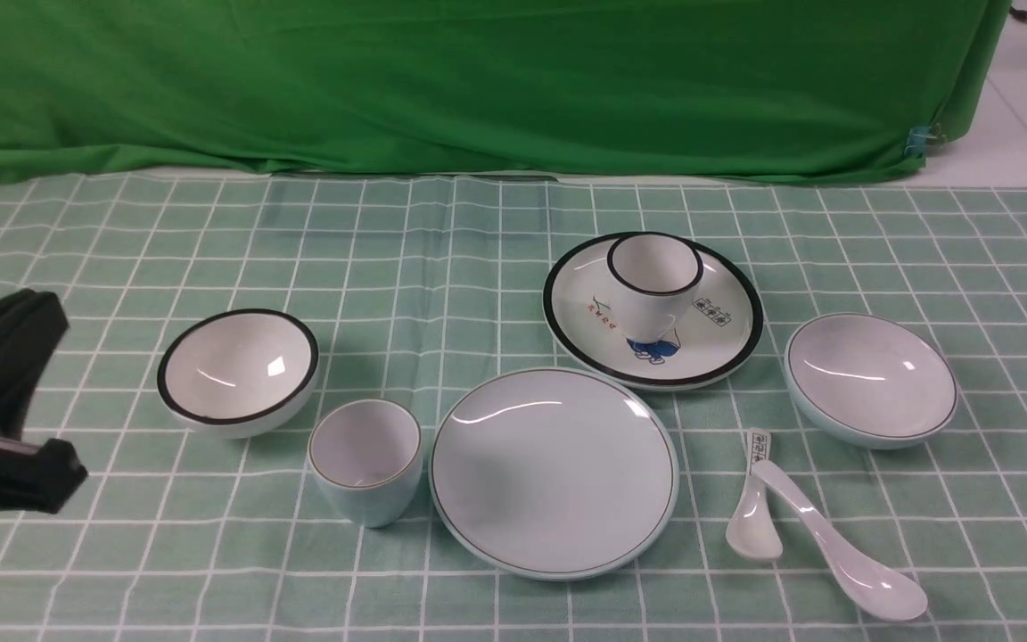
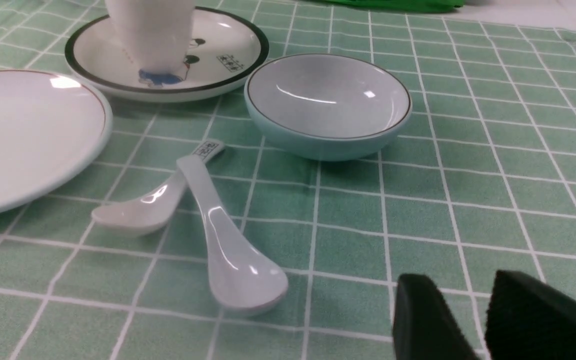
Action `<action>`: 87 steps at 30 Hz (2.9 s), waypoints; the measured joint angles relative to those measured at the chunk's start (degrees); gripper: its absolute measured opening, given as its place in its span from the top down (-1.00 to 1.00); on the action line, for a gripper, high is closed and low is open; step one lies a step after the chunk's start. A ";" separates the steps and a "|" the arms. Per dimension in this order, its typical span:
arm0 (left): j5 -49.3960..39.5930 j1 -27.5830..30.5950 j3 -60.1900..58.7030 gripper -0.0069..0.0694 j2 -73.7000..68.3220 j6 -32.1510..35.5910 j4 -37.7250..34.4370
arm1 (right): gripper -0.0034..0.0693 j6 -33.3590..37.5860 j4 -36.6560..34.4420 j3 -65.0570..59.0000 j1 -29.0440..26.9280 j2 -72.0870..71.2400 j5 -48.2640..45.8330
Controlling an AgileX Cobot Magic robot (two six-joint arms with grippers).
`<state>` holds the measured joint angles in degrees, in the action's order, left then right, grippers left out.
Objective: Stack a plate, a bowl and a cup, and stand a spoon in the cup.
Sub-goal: Use the right arm to grab a blue rice bowl
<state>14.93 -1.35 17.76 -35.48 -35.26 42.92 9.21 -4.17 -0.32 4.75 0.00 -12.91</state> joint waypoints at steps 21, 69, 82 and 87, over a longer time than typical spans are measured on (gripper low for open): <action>-52.52 -15.77 12.89 0.77 -5.05 46.10 -56.10 | 0.24 -0.32 0.00 0.00 0.00 0.00 0.00; -59.46 -15.77 20.71 0.77 -4.74 61.64 -69.71 | 0.13 9.37 0.28 61.83 15.44 80.14 -30.30; -61.64 -15.77 20.71 0.77 1.02 61.95 -68.43 | -0.28 14.25 0.17 70.36 12.61 101.31 -27.84; -62.56 -15.77 20.71 0.77 1.02 61.95 -68.26 | -0.28 15.85 0.30 70.36 11.29 105.26 -23.80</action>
<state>-47.63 -17.12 38.47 -34.46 26.69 -25.34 25.07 -3.86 70.03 16.03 105.26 -36.70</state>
